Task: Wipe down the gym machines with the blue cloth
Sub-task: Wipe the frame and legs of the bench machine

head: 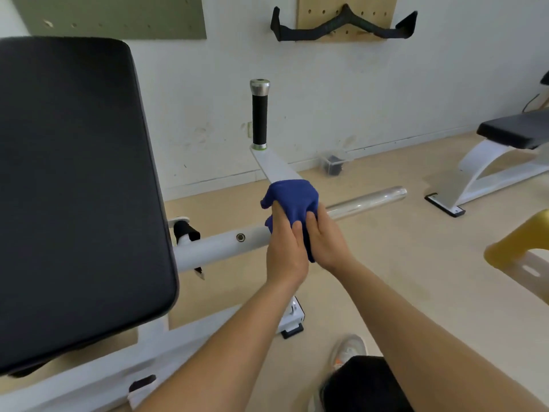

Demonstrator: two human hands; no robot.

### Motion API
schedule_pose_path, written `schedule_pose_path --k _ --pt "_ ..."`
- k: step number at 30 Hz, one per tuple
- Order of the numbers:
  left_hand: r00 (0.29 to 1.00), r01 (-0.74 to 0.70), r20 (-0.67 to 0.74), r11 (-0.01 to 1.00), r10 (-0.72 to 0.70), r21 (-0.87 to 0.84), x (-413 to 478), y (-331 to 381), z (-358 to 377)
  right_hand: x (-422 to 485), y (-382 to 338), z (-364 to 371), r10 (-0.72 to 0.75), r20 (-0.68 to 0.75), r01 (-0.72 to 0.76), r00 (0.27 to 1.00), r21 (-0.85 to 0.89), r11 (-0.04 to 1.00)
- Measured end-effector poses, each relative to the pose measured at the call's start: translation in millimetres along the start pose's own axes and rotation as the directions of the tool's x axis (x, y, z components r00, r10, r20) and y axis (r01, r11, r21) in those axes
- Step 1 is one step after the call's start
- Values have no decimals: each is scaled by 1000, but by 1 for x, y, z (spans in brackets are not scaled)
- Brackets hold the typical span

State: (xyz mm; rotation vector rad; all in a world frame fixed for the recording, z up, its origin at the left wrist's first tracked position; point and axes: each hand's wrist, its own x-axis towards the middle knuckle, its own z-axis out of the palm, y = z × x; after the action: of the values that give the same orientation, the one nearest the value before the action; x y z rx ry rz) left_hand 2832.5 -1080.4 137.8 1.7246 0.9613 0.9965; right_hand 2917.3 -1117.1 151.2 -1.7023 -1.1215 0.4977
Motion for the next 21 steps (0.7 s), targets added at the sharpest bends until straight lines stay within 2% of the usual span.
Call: schedule_pose_path --k 4,6,8,10,13,16,19,21 --pt "994 -60 -84 997 64 55 -1 -21 7 -10 24 11 14 -33 -13 999 16 1000" --pt "987 -62 -151 997 53 -55 3 -16 5 -1 22 4 46 -49 -42 998 89 995" --pt "974 -42 -226 969 -14 -242 8 -7 2 9 16 -5 53 -91 -33 994 217 976" --pt "960 -21 -272 955 -63 -297 18 0 2 18 8 -12 39 -115 -1 993 316 949" --pt "965 -2 -261 991 -33 -133 33 3 7 32 -5 -10 14 -98 13 995 270 963" --pt "956 -25 -292 1000 29 18 32 -1 11 31 -5 0 -37 -180 68 983 169 983" --pt "958 -54 -276 995 74 78 14 -16 15 17 11 10 -32 -269 71 963 139 988" --pt "968 -70 -234 994 88 83 4 -31 16 8 24 16 -27 -253 50 967 83 995"
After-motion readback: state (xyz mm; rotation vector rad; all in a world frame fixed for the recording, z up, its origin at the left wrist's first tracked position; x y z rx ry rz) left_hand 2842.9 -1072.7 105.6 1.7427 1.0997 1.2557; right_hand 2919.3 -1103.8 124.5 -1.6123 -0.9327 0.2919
